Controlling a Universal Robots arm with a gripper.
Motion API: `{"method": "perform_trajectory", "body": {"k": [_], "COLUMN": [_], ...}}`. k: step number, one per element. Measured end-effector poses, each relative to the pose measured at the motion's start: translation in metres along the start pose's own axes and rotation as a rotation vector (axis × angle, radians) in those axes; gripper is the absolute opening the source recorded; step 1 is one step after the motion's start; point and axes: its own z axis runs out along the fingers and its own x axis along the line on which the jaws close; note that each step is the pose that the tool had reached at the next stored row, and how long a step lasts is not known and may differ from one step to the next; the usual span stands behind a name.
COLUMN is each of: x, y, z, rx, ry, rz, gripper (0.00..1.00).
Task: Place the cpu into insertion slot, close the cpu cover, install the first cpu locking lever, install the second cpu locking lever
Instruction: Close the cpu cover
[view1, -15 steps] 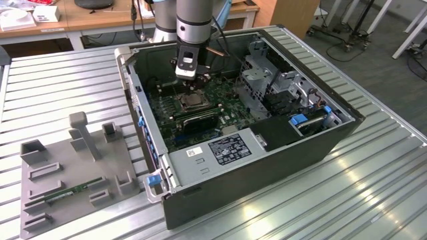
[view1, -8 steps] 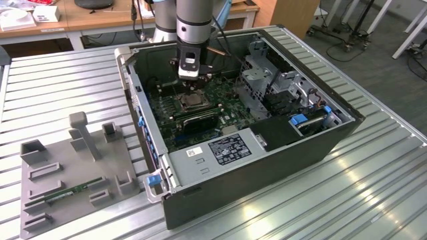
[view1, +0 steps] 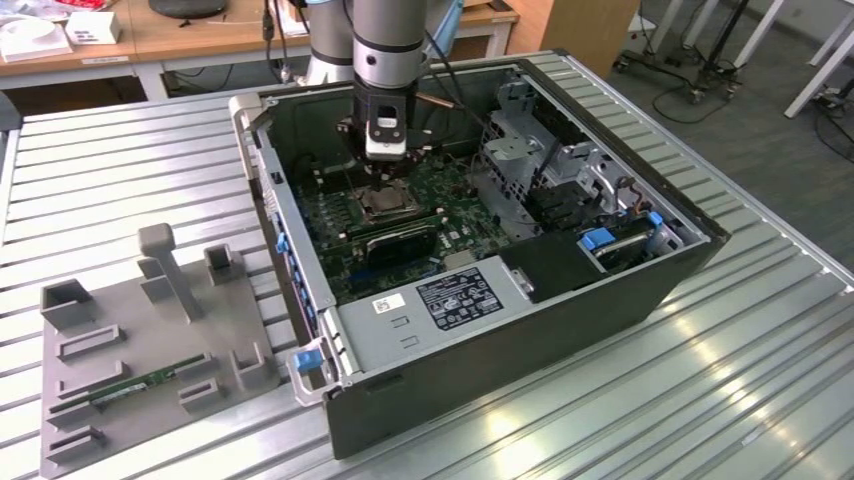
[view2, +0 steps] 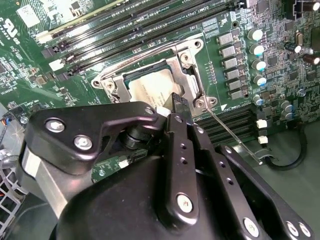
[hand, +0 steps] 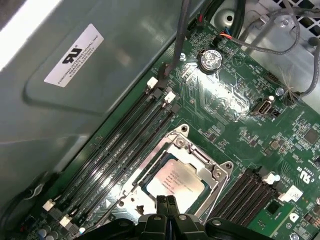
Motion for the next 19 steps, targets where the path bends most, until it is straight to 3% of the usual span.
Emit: {"method": "perform_trajectory", "body": {"k": [14, 19], "x": [0.0, 0.0], "y": [0.0, 0.0], "z": [0.0, 0.0], "rx": [0.0, 0.0014], "ry": [0.0001, 0.0012], "rz": [-0.003, -0.054], "gripper": [0.11, 0.11]}}
